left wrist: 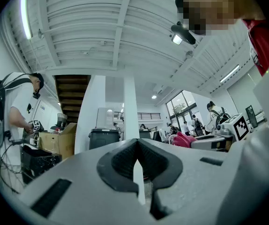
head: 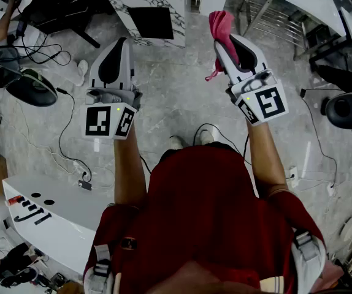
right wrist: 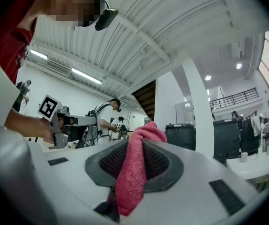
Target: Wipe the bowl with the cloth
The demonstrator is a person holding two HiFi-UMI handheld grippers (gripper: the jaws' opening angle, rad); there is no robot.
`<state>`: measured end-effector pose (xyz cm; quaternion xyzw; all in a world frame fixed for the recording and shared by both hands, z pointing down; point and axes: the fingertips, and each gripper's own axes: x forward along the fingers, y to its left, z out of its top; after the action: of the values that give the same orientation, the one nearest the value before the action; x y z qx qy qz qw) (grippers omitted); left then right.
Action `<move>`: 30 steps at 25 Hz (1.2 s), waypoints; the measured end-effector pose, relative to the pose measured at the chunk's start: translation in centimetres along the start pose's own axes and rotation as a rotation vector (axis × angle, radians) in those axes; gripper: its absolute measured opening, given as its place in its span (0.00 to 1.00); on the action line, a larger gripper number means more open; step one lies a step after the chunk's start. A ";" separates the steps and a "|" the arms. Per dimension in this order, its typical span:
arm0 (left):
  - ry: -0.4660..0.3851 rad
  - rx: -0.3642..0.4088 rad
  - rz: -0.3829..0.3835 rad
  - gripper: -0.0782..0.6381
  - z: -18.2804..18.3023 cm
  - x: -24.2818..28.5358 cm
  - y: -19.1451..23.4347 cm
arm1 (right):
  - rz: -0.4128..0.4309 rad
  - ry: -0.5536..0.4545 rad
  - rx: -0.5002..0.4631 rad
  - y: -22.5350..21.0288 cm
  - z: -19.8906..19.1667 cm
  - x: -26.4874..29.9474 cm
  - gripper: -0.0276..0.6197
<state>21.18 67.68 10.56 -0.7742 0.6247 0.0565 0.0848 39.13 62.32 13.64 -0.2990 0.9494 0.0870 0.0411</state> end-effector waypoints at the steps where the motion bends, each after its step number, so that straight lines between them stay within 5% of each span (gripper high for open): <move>1: -0.001 -0.001 -0.002 0.12 -0.1 -0.1 0.4 | 0.001 0.002 0.002 0.3 -0.1 0.4 0.18; 18: -0.008 -0.047 -0.036 0.12 -1.3 -4.1 7.3 | -0.044 -0.031 0.013 6.5 1.6 4.2 0.18; 30: 0.010 -0.042 -0.022 0.12 -5.0 3.4 13.1 | -0.047 -0.036 -0.011 0.4 -2.1 12.3 0.18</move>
<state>9.05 60.76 14.00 -0.7830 0.6151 0.0648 0.0659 28.76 55.33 14.18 -0.3198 0.9407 0.0965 0.0586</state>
